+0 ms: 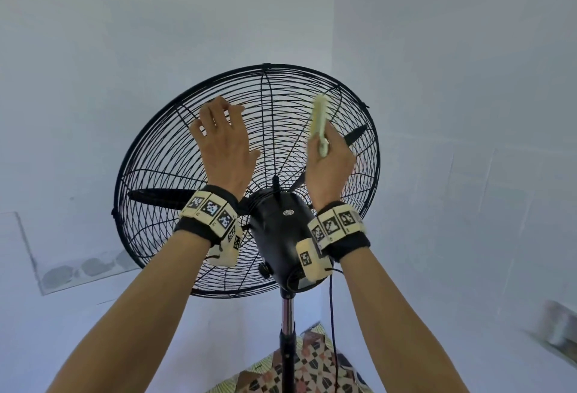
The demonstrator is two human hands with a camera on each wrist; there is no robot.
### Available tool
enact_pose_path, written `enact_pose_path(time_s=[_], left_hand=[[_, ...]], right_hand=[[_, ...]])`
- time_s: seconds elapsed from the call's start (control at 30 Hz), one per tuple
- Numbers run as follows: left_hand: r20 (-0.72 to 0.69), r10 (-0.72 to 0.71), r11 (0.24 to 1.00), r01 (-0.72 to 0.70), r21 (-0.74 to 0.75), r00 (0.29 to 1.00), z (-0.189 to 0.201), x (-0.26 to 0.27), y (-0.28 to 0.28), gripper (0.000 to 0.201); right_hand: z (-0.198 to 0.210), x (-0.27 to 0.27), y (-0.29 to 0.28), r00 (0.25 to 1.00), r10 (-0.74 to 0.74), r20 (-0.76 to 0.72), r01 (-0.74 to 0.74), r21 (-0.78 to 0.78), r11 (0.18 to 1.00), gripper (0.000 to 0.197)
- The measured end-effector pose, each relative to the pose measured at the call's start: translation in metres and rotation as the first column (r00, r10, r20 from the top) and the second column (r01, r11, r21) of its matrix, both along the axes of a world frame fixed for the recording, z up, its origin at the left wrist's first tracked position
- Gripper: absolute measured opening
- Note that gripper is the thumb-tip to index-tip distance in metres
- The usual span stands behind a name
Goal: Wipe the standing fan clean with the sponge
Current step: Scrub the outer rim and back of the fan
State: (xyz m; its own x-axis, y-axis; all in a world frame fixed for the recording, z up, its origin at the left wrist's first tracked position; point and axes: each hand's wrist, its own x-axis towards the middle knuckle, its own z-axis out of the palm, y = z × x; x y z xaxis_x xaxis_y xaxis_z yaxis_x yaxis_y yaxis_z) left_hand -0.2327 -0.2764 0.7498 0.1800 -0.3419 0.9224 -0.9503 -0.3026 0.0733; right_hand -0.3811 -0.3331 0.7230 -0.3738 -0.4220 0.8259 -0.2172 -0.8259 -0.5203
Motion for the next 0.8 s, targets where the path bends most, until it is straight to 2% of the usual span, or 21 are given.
enact_pose_path(time_s=[0.1, 0.17, 0.27, 0.33, 0.4, 0.47, 0.53, 0.57, 0.6, 0.67, 0.73, 0.8], left_hand=[[-0.018, 0.004, 1.000, -0.004, 0.006, 1.000, 0.000, 0.002, 0.000, 0.090], [-0.007, 0.001, 1.000, -0.001, 0.005, 1.000, -0.001, 0.004, 0.001, 0.090], [0.017, -0.008, 1.000, 0.007, 0.004, 1.000, -0.002, 0.002, 0.003, 0.089], [0.012, -0.001, 1.000, 0.001, 0.009, 1.000, -0.001, -0.002, 0.003, 0.090], [-0.007, 0.007, 1.000, -0.007, 0.012, 1.000, -0.001, -0.003, 0.002, 0.091], [-0.021, -0.004, 1.000, 0.004, 0.015, 1.000, -0.001, -0.002, 0.001, 0.091], [-0.017, 0.002, 1.000, -0.002, 0.031, 1.000, -0.001, -0.001, 0.002, 0.090], [-0.006, 0.006, 0.999, -0.006, 0.037, 1.000, -0.001, 0.000, 0.004, 0.089], [0.013, 0.008, 0.999, -0.008, 0.035, 1.000, -0.001, 0.001, 0.006, 0.085], [0.068, 0.007, 1.000, -0.007, 0.004, 0.998, 0.000, 0.001, 0.013, 0.072], [0.131, -0.026, 0.999, 0.032, -0.041, 0.991, 0.011, 0.000, 0.017, 0.060], [0.190, -0.073, 0.996, 0.081, -0.034, 0.979, 0.034, 0.000, 0.014, 0.065]], right_hand=[[0.004, 0.006, 0.013, 0.961, 0.208, -0.180, -0.225, -0.080, 0.971, 0.030], [0.007, 0.000, 0.013, 0.964, 0.234, -0.126, -0.243, -0.063, 0.968, 0.026], [0.008, -0.017, -0.001, 0.995, 0.048, 0.092, -0.044, -0.040, 0.998, 0.019], [0.007, -0.022, -0.006, 0.989, -0.055, 0.140, 0.057, -0.010, 0.998, 0.019], [0.006, -0.014, -0.001, 0.996, -0.051, 0.078, 0.052, -0.007, 0.999, 0.020], [0.006, -0.006, 0.007, 0.994, 0.088, -0.066, -0.092, -0.046, 0.995, 0.025], [0.008, -0.003, 0.017, 0.947, 0.211, -0.240, -0.231, -0.054, 0.972, 0.029], [0.011, -0.005, 0.020, 0.928, 0.253, -0.275, -0.272, -0.034, 0.962, 0.030], [0.016, -0.009, 0.022, 0.926, 0.293, -0.240, -0.304, -0.008, 0.953, 0.030], [0.024, -0.025, 0.018, 0.949, 0.314, -0.034, -0.314, 0.014, 0.949, 0.022], [0.036, -0.043, 0.005, 0.980, 0.115, 0.161, -0.118, 0.012, 0.993, 0.012], [0.048, -0.051, -0.005, 0.980, -0.078, 0.181, 0.074, 0.025, 0.997, 0.014]])
